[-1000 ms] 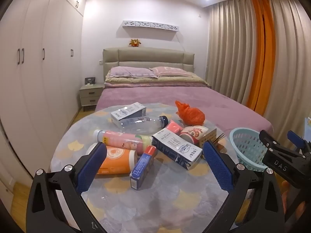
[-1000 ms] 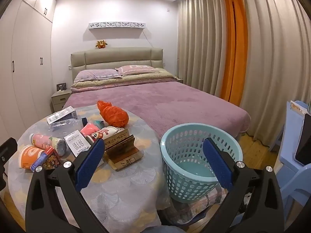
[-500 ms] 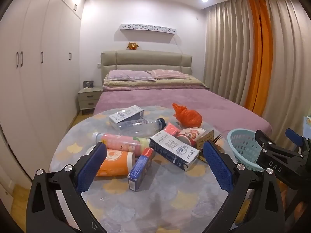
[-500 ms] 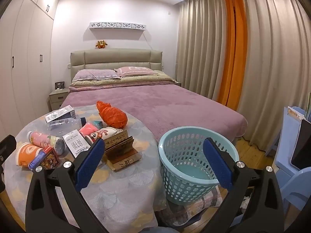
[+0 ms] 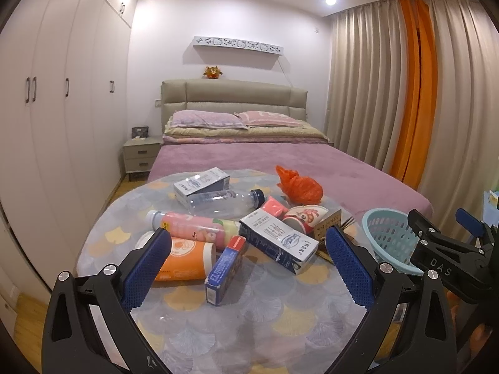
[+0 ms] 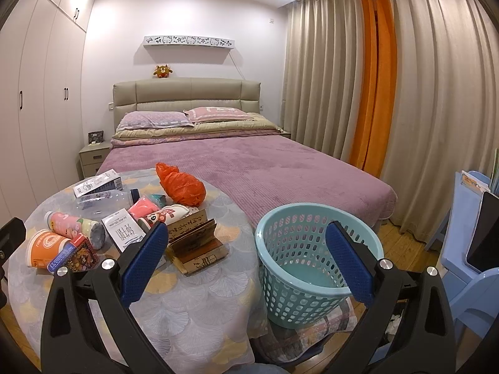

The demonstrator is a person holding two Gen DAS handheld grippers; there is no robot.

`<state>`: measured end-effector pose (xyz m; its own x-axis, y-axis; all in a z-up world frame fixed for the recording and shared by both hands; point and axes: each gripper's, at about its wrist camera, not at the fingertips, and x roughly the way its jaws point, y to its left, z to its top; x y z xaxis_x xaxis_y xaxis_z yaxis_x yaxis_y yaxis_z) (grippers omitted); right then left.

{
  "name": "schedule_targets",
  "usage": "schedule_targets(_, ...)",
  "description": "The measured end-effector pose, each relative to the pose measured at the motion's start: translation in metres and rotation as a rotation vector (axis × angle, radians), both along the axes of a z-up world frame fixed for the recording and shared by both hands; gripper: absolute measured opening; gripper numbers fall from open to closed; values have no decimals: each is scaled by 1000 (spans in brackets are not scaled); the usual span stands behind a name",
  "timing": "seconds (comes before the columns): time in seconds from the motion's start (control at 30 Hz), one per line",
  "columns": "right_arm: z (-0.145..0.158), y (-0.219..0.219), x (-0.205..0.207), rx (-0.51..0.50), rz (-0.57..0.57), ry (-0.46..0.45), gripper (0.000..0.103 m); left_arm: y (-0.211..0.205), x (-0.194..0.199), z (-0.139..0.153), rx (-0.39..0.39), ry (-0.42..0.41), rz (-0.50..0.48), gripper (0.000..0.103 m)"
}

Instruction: Collect trash

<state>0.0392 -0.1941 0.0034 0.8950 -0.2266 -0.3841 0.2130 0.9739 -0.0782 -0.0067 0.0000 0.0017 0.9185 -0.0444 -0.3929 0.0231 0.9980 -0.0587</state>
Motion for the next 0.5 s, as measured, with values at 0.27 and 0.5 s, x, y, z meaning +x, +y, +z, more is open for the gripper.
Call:
schedule_targets(0.27, 0, 1, 0, 1, -2, 6, 96, 2, -1, -2, -5, 1, -1, 96)
schedule_targets(0.5, -2, 1, 1, 1, -1, 9, 96, 3, -1, -4, -9, 3, -5, 96)
